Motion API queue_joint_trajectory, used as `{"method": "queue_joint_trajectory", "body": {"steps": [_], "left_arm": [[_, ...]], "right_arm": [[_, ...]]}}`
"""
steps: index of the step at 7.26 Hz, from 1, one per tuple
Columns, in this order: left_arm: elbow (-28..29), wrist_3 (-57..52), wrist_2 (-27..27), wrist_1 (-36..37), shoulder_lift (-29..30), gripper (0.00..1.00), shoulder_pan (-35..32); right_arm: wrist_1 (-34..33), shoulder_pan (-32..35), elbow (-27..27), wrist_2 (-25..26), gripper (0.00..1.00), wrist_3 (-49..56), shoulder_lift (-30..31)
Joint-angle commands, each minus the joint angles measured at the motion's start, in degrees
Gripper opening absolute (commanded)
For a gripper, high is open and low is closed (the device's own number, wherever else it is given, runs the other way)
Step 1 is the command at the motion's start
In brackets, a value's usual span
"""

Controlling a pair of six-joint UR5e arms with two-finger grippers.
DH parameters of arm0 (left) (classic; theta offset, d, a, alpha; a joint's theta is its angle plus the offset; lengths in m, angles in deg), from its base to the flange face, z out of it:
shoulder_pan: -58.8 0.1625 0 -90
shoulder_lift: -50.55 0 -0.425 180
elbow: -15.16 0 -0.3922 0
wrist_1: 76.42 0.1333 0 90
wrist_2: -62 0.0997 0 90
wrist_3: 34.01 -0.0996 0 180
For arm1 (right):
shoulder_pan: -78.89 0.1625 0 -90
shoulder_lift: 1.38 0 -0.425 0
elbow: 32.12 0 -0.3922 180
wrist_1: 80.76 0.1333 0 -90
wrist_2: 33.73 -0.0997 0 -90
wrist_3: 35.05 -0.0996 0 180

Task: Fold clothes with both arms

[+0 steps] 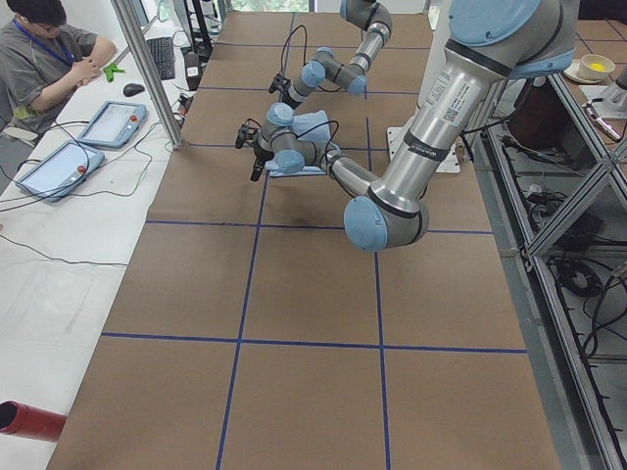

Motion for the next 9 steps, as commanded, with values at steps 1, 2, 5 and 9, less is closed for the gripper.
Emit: {"method": "queue_joint_trajectory", "body": {"steps": [1,2,5,9], "left_arm": [[-2.1,-0.1,-0.2,0.1,-1.3,1.00,0.0],[-4.9,-0.2,-0.3,0.5,-2.9,1.00,0.0],[-14.7,-6.9,-3.5,4.7,-9.1,1.00,-1.7],[-27.6,-40.7,-13.7,18.3,-21.9,1.00,-20.4]], "right_arm": [[0.7,3.5,-0.8,-7.6,1.00,6.2,-1.3],[1.5,7.4,-2.9,-18.0,1.00,11.8,-0.9],[-4.9,18.9,-10.9,-34.6,1.00,26.7,4.2],[-20.7,37.8,-25.0,-45.6,1.00,60.3,17.4]]}}
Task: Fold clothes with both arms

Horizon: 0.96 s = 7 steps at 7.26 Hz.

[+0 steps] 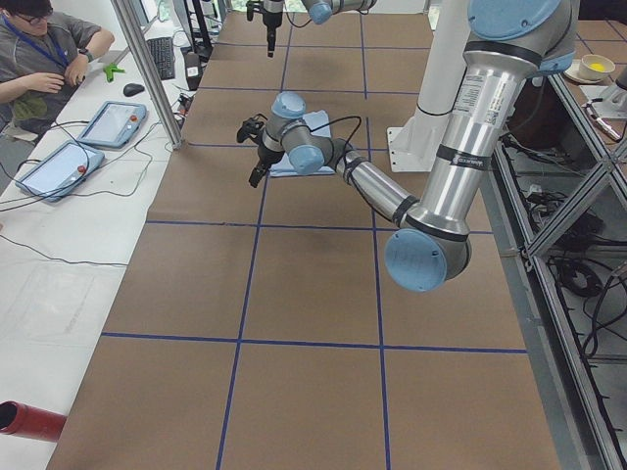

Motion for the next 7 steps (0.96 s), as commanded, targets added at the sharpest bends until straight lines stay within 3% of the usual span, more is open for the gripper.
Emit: {"method": "queue_joint_trajectory", "body": {"steps": [1,3,5,6,7], "left_arm": [[-1.8,-23.2,-6.2,3.6,-6.9,1.00,-14.2],[-1.6,-39.3,-7.6,10.1,-9.4,1.00,-24.3],[1.9,-40.2,-20.0,17.5,-13.0,1.00,-30.9],[7.9,-40.7,-23.9,16.6,-14.3,1.00,-32.4],[8.7,-41.2,-24.3,16.0,-14.6,1.00,-35.0]], "right_arm": [[-3.9,12.5,-1.9,-7.2,1.00,22.4,8.8],[-3.6,22.7,-1.9,-13.0,1.00,40.0,18.8],[0.0,25.7,-2.1,-12.5,1.00,40.4,30.4],[2.3,26.8,-2.3,-12.4,1.00,40.4,33.1],[3.8,27.0,-2.1,-12.4,1.00,40.3,34.9]]}}
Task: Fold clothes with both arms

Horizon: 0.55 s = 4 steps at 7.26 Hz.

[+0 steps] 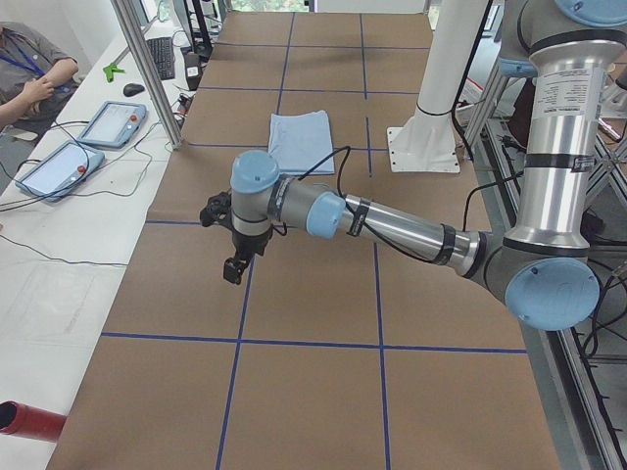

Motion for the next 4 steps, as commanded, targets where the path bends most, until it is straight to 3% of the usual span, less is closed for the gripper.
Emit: {"method": "queue_joint_trajectory", "body": {"steps": [1,4], "left_arm": [[3.0,-1.5,-2.4,0.6,-1.2,1.00,-4.6],[2.4,-1.4,-5.0,1.0,-6.5,1.00,-5.4]], "right_arm": [[2.2,1.0,0.0,0.0,1.00,-0.4,5.1],[6.5,4.0,0.1,-3.1,1.00,-0.4,11.0]]}}
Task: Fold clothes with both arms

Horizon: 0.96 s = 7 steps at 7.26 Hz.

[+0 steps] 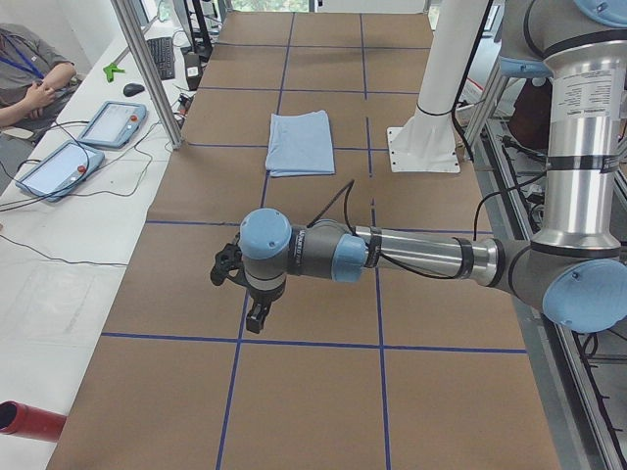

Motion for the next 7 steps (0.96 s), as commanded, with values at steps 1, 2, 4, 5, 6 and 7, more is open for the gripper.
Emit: {"method": "queue_joint_trajectory", "body": {"steps": [1,2,4,5,6,7], "left_arm": [[-0.6,0.4,-0.5,0.2,-1.5,1.00,-0.2],[-0.8,0.4,-0.1,0.2,-1.5,1.00,-0.2],[-1.8,0.0,0.0,-0.1,-1.5,1.00,-0.1],[-1.9,0.2,0.0,-0.1,-1.5,1.00,0.2],[-1.9,0.2,0.0,-0.1,-1.5,1.00,0.2],[-2.0,0.2,0.0,0.0,-1.8,1.00,0.2]], "right_arm": [[2.0,1.6,-0.3,-2.5,1.00,0.0,2.9],[2.0,1.7,0.3,-2.6,1.00,0.0,2.2],[2.1,1.7,-0.1,-2.2,1.00,0.8,2.8],[2.1,1.7,-0.1,-2.7,1.00,0.8,2.8],[2.0,1.6,0.0,-2.8,1.00,0.7,2.9],[1.8,1.6,0.0,-2.8,1.00,0.5,3.0]]}}
